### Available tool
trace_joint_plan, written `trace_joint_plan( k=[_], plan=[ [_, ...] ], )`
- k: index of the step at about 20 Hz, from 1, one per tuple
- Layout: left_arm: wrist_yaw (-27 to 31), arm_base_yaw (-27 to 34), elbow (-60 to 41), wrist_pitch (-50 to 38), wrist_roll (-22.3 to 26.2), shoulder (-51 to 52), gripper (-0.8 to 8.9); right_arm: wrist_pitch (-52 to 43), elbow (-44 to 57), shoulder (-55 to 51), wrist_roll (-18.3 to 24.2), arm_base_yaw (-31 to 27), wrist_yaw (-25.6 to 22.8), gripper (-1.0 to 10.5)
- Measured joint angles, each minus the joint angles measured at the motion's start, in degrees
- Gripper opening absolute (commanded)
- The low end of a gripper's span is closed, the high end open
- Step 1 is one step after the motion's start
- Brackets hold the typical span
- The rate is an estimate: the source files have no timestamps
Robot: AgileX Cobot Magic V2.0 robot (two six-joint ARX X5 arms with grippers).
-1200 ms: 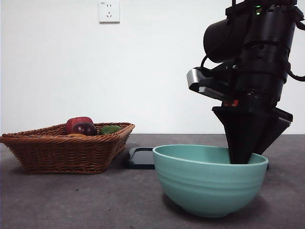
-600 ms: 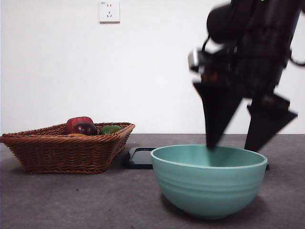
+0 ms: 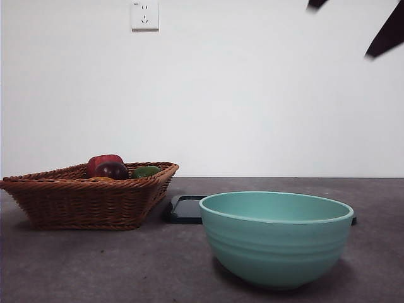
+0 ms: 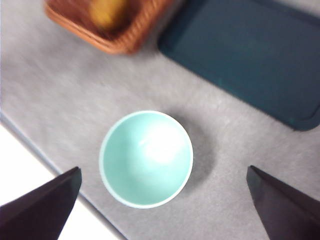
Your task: Pick up the wifruite, put it on the bowl, pick up the plate, put it on desk
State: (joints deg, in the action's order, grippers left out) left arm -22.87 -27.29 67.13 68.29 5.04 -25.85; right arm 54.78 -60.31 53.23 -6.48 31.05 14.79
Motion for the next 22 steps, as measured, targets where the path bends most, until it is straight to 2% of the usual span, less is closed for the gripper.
trace_joint_plan(
  k=[11,17,22],
  plan=[
    [0.02,0.0,0.0,0.02,0.0,0.0,5.94,6.27,0.0,-23.61,0.0,0.0,0.0,5.9],
    [0.02,0.0,0.0,0.02,0.0,0.0,5.94,7.72,0.0,-29.66,0.0,0.0,0.07,5.9],
    [0.02,0.0,0.0,0.02,0.0,0.0,5.93,10.36,0.0,-30.34,0.0,0.0,0.09,5.9]
  ],
)
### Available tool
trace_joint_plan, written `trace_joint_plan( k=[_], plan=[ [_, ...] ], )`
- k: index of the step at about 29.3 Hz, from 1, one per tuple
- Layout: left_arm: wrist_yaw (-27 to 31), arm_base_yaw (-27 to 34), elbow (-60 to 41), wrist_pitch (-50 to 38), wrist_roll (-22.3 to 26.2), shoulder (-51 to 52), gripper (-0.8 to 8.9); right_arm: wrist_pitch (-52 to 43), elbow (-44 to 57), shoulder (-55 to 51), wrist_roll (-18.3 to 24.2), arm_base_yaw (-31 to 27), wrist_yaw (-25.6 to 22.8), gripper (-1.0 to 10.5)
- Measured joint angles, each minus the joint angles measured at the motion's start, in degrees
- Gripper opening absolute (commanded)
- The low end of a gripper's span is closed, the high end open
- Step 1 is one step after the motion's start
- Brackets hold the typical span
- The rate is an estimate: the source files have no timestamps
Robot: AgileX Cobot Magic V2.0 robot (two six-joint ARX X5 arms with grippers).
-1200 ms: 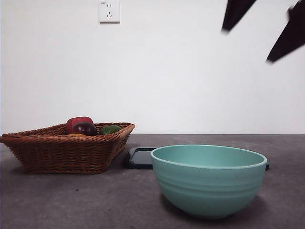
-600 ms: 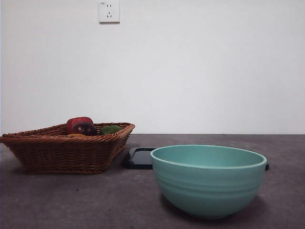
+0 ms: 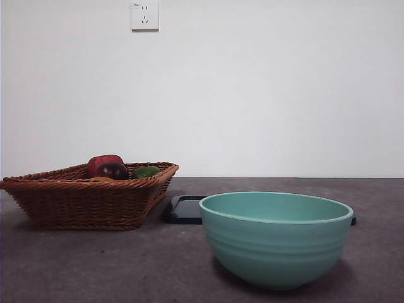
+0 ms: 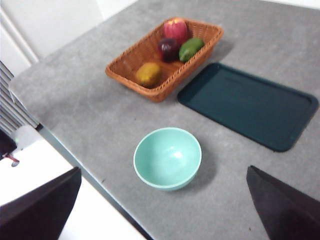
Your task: Pick up the wifruite, put it on the bowl, pick up the plate, put it on desk
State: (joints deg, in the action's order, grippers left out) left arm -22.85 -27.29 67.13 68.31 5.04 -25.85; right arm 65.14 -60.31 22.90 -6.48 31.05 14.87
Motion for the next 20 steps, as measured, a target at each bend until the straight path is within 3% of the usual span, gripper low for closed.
trace_joint_plan(
  k=[6,8,11,12,20],
  plan=[
    [0.0,0.0,0.0,0.0,0.0,0.0,5.48,-0.17,0.0,0.0,0.0,0.0,-0.02,5.8],
    [0.0,0.0,0.0,0.0,0.02,0.0,4.08,-0.2,0.0,0.0,0.0,0.0,0.0,4.5],
    [0.0,0.0,0.0,0.0,0.02,0.0,0.76,-0.2,0.0,0.0,-0.07,0.0,-0.02,0.1],
    [0.0,0.0,0.0,0.0,0.0,0.0,-0.06,-0.2,0.0,0.0,-0.07,0.0,0.0,0.1],
    [0.0,0.0,0.0,0.0,0.0,0.0,0.16,-0.2,0.0,0.0,-0.04,0.0,0.0,0.1]
  ],
)
